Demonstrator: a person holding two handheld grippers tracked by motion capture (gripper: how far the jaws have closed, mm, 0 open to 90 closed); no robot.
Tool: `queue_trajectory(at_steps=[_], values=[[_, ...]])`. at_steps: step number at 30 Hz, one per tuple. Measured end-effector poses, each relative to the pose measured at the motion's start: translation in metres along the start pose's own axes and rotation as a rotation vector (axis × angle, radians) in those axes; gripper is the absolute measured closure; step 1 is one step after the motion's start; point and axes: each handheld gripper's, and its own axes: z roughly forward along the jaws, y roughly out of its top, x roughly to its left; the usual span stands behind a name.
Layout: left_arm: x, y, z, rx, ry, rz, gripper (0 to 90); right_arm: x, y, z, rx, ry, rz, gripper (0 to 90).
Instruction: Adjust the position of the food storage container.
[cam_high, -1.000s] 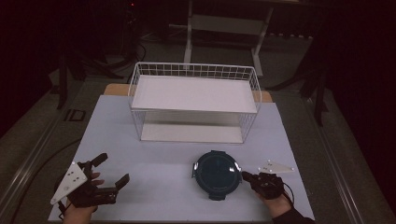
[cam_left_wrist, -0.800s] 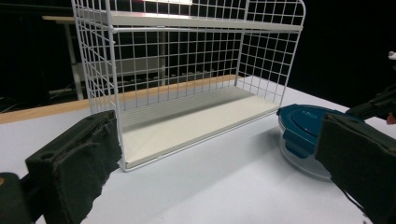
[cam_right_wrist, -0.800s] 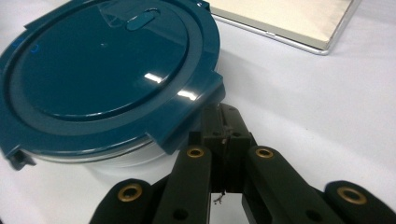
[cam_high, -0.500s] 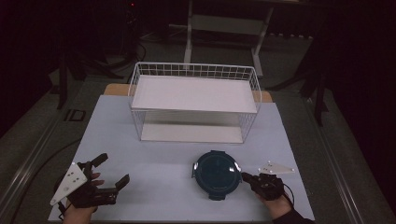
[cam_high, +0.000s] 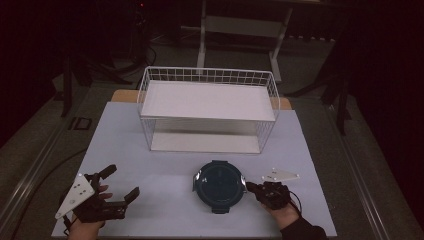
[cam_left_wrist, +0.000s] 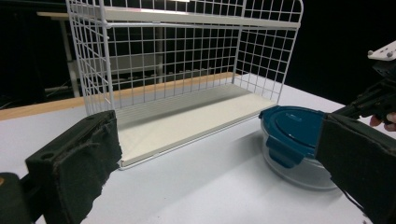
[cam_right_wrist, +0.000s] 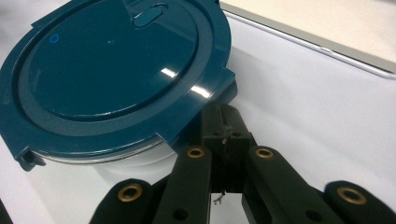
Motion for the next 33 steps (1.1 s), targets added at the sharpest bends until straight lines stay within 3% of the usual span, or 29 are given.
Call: queue_trajectory(at_steps=[20,21,28,33], values=[[-0.001,-0.001,0.002,0.009,-0.012,-0.002,0.5,0.025,0.019,0.028,0.005,0.082,-0.051,90.0],[-0.001,-0.001,0.002,0.010,-0.012,0.001,0.4,0.027,0.020,0.029,0.003,0.075,-0.070,90.0],[-0.001,0.000,0.000,0.006,-0.016,0.005,0.5,0.026,0.020,0.028,-0.022,0.079,-0.063,90.0],[-0.002,0.000,0.000,0.005,-0.021,0.004,0.4,0.024,0.023,0.018,-0.072,0.066,-0.066,82.2]])
